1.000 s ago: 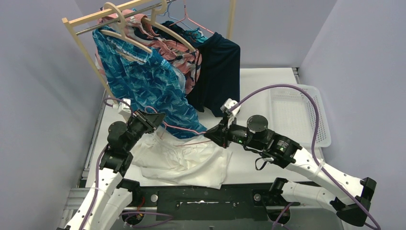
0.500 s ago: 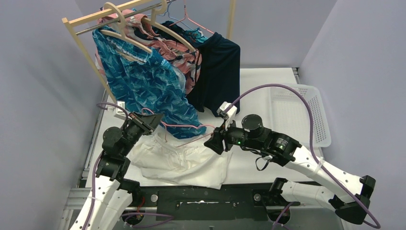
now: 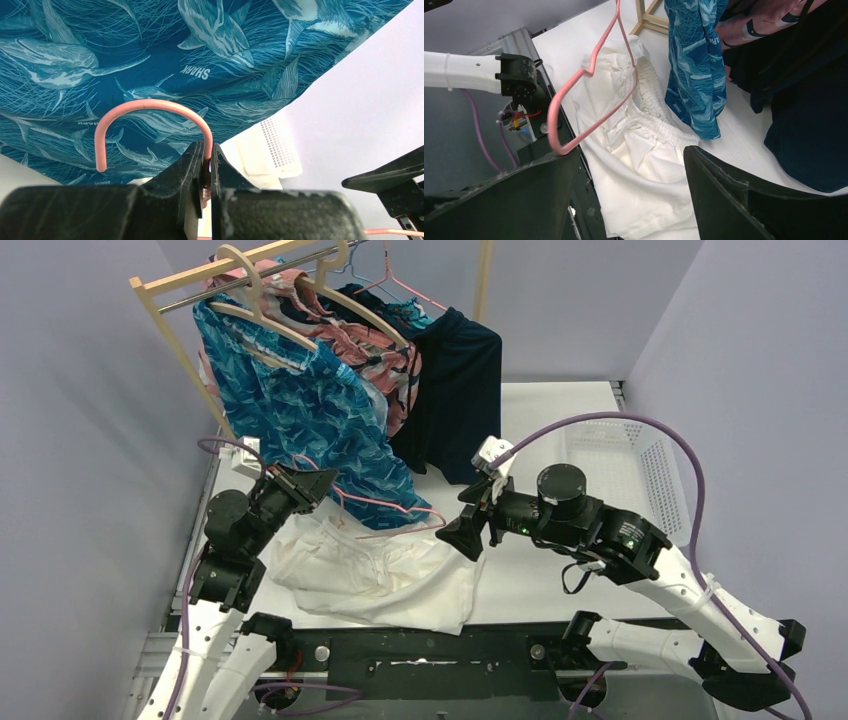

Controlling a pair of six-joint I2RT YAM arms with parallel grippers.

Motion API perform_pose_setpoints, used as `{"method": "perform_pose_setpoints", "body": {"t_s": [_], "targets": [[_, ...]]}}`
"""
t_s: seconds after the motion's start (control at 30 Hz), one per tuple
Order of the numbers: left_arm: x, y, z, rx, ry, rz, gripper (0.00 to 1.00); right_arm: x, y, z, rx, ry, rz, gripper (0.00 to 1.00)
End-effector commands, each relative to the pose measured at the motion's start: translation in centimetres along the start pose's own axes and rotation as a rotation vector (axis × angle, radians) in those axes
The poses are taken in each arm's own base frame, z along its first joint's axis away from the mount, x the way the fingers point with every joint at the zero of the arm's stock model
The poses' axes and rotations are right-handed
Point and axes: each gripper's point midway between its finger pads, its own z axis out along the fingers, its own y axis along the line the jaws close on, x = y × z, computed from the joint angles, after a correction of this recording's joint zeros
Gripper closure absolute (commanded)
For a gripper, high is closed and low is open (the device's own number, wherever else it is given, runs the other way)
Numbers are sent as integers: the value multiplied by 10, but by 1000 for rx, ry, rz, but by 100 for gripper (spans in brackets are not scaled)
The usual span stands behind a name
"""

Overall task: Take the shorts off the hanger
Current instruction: Remove the shorts from the hanger, then place the hanger on the clothes rod.

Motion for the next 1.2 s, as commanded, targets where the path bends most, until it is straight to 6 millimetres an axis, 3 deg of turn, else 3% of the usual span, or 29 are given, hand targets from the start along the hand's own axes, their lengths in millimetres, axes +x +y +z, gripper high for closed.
{"method": "perform_pose_setpoints", "body": {"t_s": [0.0,0.1,0.23,0.4,0.5,0.6,0.7,0.77,0.97,1.03,1.17], "targets": [[-20,-25,-1,62,-50,8,100,-25,13,-26,-43,-52,-39,21],[-26,-29,2,53,-44,52,100,-40,34,-38,-153,-126,-49,13],[-33,-35,9,11,28,136,100,-48,22,-42,-76,-156,-43,6],[-44,-36,7,-27,16,221,100,-31,8,-20,-8,-50,2,8],[-44,-40,5,-9,29,258,100,-30,3,-7,14,-38,39,11],[-40,-38,3,-21,67,296,100,-35,5,6,2,-57,77,14],[-36,-33,0,-35,87,334,100,-28,12,16,-39,-13,93,19],[-38,-32,-2,-43,83,351,100,-23,17,21,-72,14,96,25],[-40,-33,-5,-47,74,371,100,-7,15,32,-72,40,105,55],[-40,-34,-6,-39,70,376,100,0,11,34,-50,70,113,74],[-37,-34,-7,-32,79,369,100,8,15,41,-66,95,129,80]]}}
